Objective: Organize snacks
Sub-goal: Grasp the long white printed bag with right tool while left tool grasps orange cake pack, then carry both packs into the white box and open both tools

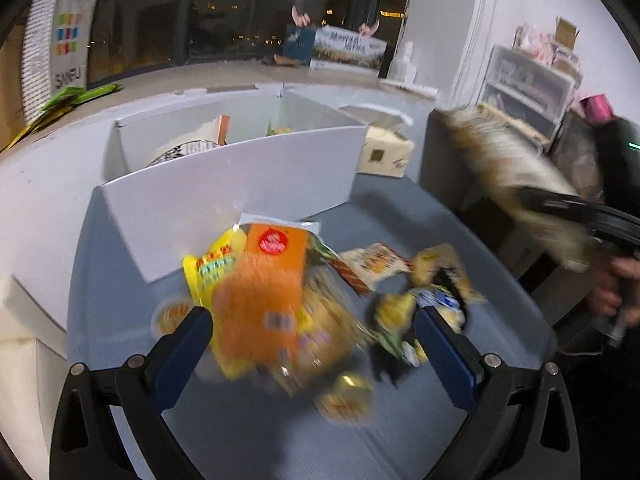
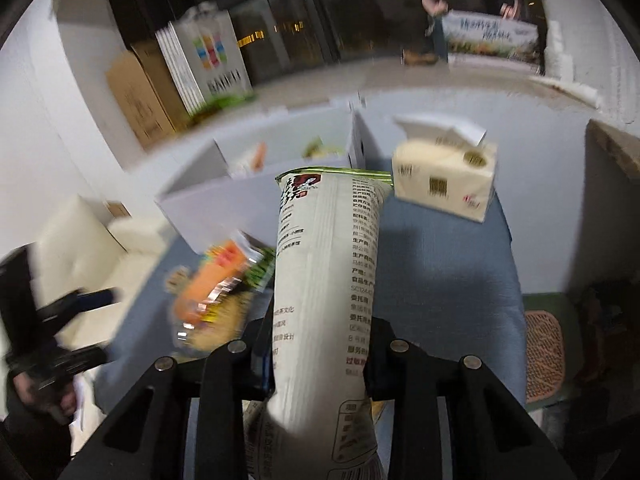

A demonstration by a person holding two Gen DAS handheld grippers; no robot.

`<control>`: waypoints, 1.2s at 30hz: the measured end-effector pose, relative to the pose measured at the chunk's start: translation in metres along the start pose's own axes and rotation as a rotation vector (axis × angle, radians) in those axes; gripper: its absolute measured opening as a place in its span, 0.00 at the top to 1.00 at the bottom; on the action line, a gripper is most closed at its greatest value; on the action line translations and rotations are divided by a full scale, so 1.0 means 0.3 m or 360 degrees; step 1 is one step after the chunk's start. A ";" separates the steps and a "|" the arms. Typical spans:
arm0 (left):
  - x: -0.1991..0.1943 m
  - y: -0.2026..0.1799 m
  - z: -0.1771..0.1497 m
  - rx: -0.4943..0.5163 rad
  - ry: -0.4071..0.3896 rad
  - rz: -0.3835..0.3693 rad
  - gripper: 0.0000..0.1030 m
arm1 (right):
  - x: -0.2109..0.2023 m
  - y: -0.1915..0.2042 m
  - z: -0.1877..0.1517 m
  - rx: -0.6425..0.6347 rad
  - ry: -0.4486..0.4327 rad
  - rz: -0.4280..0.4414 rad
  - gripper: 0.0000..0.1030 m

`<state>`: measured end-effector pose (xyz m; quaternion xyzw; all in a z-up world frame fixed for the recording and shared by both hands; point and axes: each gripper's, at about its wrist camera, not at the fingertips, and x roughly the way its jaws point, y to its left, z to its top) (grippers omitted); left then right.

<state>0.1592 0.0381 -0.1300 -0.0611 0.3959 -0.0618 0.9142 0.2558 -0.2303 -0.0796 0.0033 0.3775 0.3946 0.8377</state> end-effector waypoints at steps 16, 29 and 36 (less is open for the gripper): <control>0.262 0.107 0.038 -0.0031 0.0277 0.0070 0.37 | -0.191 0.058 -0.144 0.0000 -0.0210 0.0177 0.67; -0.174 0.112 0.014 -0.0275 -0.0277 -0.0073 0.41 | -0.111 0.075 -0.129 0.0019 -0.0184 0.0170 0.67; -0.263 0.199 0.173 -0.0491 -0.0471 -0.0146 0.41 | -0.010 0.104 0.064 0.0076 -0.0207 0.0174 0.67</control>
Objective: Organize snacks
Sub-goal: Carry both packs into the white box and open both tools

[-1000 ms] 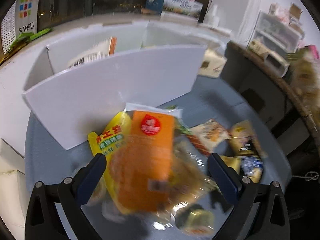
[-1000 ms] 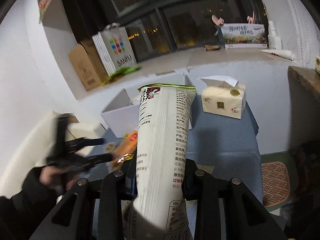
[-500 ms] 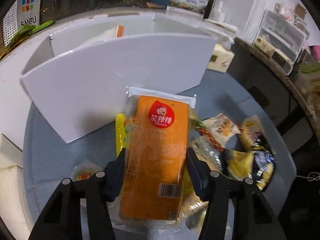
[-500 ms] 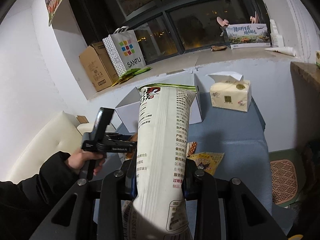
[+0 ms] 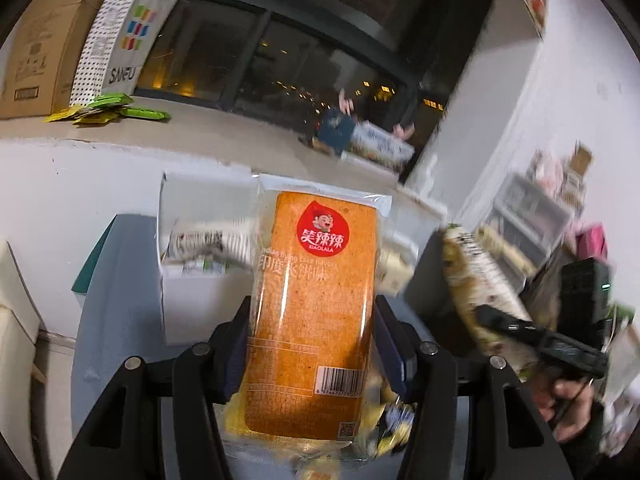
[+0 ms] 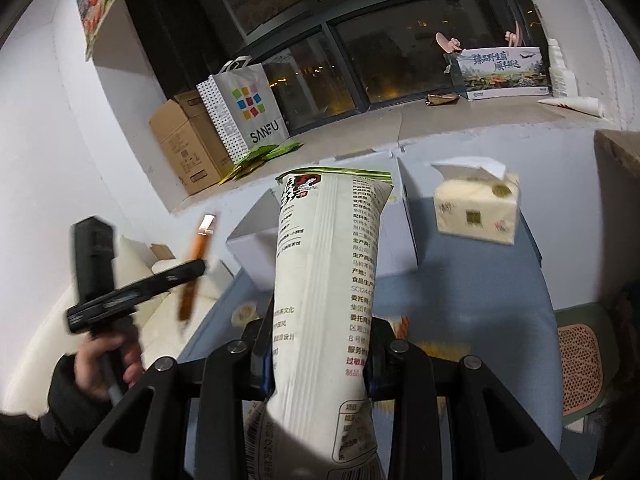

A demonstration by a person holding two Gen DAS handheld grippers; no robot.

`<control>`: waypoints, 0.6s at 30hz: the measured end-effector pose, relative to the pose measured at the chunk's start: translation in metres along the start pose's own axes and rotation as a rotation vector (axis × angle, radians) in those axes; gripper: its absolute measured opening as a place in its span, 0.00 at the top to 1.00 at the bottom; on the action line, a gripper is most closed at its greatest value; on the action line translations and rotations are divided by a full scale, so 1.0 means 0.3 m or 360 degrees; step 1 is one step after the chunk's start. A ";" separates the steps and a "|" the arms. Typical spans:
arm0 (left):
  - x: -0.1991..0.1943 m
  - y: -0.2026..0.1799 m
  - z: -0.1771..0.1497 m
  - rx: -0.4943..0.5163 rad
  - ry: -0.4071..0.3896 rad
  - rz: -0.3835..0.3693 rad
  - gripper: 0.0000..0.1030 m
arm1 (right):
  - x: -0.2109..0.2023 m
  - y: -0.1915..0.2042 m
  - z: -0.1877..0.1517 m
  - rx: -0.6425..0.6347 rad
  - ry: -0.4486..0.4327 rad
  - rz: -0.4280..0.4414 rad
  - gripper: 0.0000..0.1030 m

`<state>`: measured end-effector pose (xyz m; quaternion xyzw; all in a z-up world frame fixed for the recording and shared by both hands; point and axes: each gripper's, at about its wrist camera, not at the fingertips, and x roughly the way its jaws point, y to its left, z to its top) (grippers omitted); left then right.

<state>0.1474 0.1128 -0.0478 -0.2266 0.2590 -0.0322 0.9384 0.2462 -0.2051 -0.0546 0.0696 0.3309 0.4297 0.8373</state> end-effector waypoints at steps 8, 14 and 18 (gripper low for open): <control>0.193 0.138 0.270 -0.0227 -0.0056 0.0052 0.41 | 0.323 -0.002 0.339 0.0178 0.0081 -0.0005 0.67; 0.367 0.239 0.369 -0.0277 0.0046 0.0150 0.37 | 0.581 -0.011 0.491 0.0210 0.0181 -0.0130 0.66; 0.427 0.270 0.353 -0.0245 0.0118 0.0304 0.00 | 0.697 -0.044 0.520 0.0279 0.0263 -0.0102 0.25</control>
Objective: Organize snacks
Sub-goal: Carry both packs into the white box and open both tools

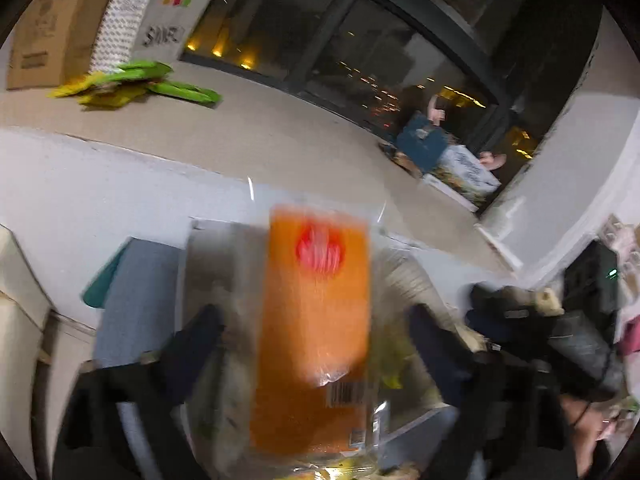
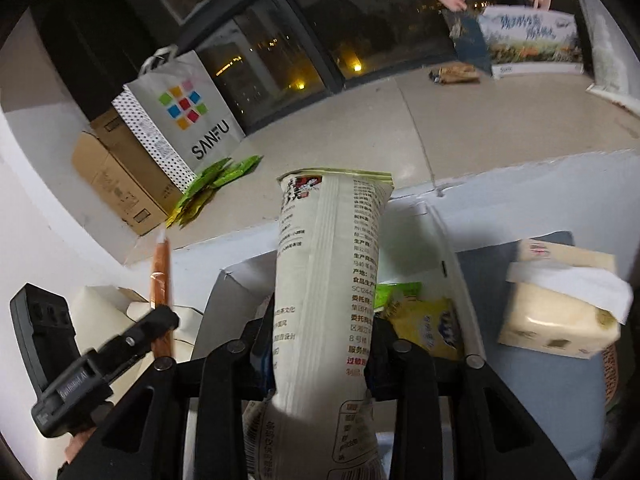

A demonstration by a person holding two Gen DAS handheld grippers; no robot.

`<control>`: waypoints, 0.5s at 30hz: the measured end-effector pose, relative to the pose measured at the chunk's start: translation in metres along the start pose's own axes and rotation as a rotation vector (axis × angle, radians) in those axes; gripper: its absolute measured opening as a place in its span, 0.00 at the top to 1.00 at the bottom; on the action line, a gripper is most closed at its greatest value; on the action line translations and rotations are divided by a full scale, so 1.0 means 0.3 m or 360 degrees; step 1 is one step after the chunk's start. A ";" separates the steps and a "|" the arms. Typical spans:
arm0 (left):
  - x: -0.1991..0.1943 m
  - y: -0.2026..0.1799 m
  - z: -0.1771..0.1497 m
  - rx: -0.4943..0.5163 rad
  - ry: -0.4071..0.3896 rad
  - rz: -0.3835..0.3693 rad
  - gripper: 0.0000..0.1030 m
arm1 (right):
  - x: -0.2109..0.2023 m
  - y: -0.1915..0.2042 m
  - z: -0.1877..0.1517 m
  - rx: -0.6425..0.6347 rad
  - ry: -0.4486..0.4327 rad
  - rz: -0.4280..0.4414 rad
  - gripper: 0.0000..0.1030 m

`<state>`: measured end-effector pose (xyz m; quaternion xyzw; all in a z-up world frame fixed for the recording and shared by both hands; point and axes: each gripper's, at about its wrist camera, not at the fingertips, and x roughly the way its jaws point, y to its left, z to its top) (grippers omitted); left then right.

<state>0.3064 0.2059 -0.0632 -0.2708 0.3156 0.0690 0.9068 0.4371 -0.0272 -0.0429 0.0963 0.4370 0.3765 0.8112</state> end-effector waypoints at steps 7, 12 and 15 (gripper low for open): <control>-0.057 -0.012 -0.054 0.0107 -0.0009 0.0032 0.00 | -0.005 -0.011 -0.023 0.0020 -0.0013 0.0032 0.00; -0.177 -0.081 -0.089 0.0252 -0.0084 0.0032 0.00 | -0.086 0.038 -0.066 -0.0156 -0.0073 0.0005 0.00; -0.280 -0.132 -0.136 0.0368 -0.0143 0.0016 0.00 | -0.169 0.075 -0.102 -0.0262 -0.0108 0.0014 0.00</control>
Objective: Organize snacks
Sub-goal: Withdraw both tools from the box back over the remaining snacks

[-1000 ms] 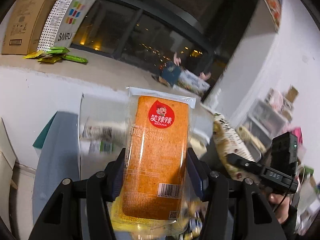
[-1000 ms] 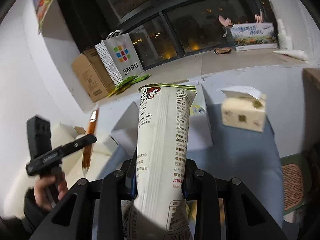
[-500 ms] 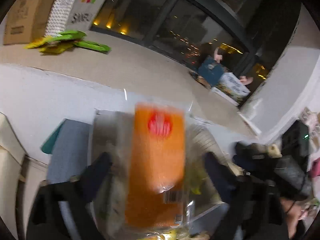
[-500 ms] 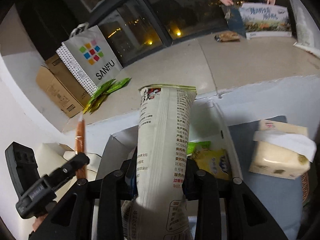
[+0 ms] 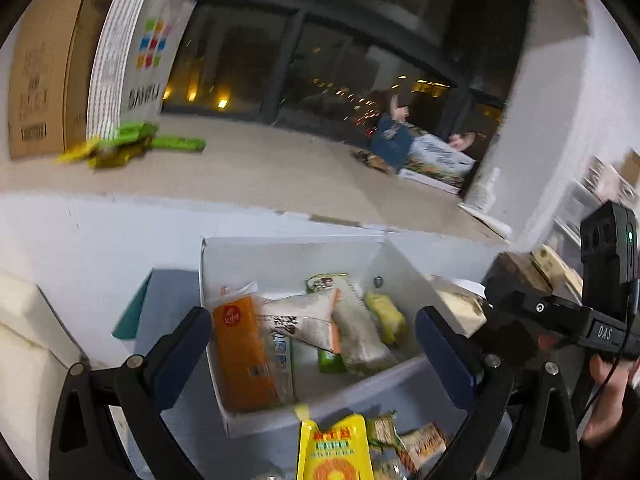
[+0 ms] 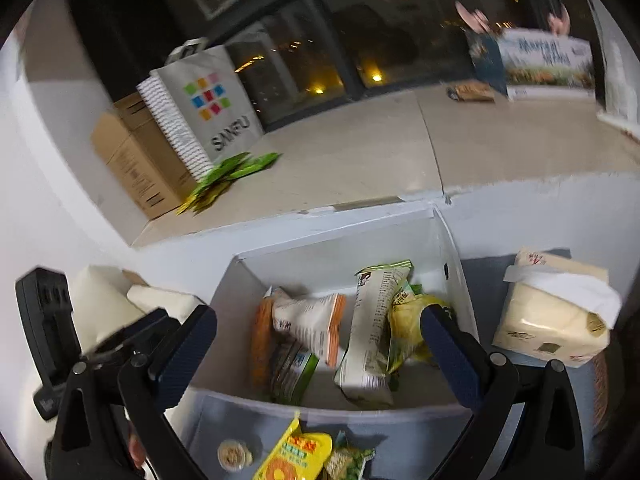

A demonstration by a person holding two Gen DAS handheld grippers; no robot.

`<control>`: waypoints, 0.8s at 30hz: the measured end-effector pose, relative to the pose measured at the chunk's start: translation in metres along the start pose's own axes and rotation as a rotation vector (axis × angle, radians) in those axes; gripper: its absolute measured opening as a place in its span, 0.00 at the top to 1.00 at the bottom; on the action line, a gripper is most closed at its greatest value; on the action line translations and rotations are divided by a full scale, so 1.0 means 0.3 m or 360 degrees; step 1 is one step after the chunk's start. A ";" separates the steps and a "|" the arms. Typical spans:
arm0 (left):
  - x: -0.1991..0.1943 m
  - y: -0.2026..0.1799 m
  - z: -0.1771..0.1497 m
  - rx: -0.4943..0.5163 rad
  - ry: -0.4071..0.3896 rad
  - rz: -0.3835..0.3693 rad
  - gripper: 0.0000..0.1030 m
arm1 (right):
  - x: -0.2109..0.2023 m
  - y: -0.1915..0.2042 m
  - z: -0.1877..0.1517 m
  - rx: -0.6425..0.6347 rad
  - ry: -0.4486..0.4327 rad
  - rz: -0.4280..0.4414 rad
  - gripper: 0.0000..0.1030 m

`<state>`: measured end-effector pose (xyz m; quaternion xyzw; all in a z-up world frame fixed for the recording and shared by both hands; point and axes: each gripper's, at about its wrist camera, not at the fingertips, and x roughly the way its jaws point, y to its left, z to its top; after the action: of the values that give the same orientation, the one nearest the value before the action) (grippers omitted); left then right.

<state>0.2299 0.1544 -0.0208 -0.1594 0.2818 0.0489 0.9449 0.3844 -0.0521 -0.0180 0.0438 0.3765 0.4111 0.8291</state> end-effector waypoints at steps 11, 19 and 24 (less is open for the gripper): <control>-0.345 -0.171 -0.312 0.0265 -0.0129 -0.0107 0.00 | -0.403 0.121 -0.280 -0.0380 -0.0191 0.0009 0.00; -0.426 -0.209 -0.585 0.0330 -0.0029 -0.0112 0.00 | -0.584 0.068 -0.625 -0.0409 -0.0178 -0.0072 0.00; -0.410 -0.214 -0.658 0.0334 0.0050 -0.0116 0.00 | -0.602 0.024 -0.770 -0.0446 -0.0065 -0.0130 0.00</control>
<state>0.0366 0.0287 -0.0917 -0.0706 0.2941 -0.0177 0.9530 0.1588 -0.2311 -0.0738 -0.0793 0.3000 0.4246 0.8506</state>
